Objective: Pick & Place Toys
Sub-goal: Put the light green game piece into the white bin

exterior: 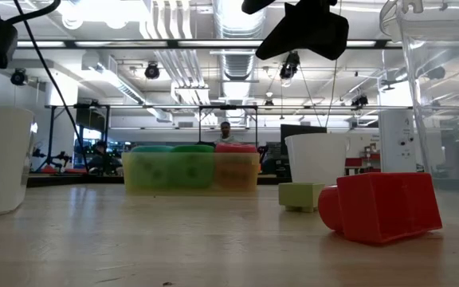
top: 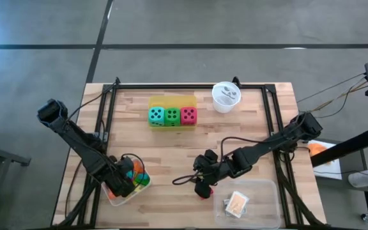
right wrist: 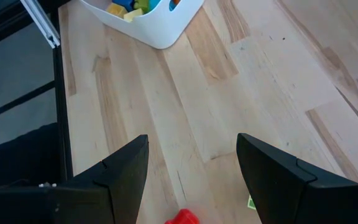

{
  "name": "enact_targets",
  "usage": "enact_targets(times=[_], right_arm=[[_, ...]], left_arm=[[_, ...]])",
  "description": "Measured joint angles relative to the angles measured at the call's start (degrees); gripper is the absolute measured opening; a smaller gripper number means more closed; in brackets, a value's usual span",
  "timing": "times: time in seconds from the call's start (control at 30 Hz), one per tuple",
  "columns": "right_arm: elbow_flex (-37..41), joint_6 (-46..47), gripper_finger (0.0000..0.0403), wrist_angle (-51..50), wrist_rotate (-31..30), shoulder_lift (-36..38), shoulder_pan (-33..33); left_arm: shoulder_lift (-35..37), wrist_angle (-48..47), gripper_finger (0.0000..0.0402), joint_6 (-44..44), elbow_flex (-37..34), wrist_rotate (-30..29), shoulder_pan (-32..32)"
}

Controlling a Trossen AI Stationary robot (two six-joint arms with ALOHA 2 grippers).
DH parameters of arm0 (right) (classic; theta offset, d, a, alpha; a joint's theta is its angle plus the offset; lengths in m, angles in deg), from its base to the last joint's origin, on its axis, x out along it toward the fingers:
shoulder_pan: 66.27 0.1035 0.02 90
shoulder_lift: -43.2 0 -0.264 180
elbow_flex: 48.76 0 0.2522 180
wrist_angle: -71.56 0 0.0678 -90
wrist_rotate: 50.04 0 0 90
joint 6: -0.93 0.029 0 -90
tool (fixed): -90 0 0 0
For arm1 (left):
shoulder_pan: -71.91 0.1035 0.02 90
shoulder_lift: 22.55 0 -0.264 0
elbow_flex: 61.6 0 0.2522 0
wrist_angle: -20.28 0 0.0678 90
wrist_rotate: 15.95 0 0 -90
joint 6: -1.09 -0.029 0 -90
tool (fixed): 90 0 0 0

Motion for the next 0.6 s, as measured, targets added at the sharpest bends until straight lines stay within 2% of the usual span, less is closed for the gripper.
enact_targets(times=[0.13, 0.27, 0.4, 0.53, 0.6], right_arm=[[0.0, -0.01, 0.0236, 0.0, 0.0, 0.0, 0.0], [0.0, -0.02, 0.0236, 0.0, 0.0, 0.0, 0.0], [0.0, 0.38, 0.0236, 0.02, 0.0, 0.0, 0.0], [0.0, 8.27, 0.0236, -0.03, -0.11, 0.0, -0.05], [-0.1, 9.23, 0.0236, -0.91, -0.04, 0.0, -0.31]], left_arm=[[0.02, 0.01, 0.03, 0.02, 0.0, 0.01, 0.22], [0.03, 0.0, 0.0332, 0.7, 0.0, 0.01, 0.34], [0.07, -0.02, 0.0345, 1.19, 0.05, 0.41, 0.39], [0.38, -0.22, 0.0346, 2.49, 1.14, 2.04, 0.45], [0.39, -0.48, 0.0346, 2.36, 2.35, 2.37, 0.45]])
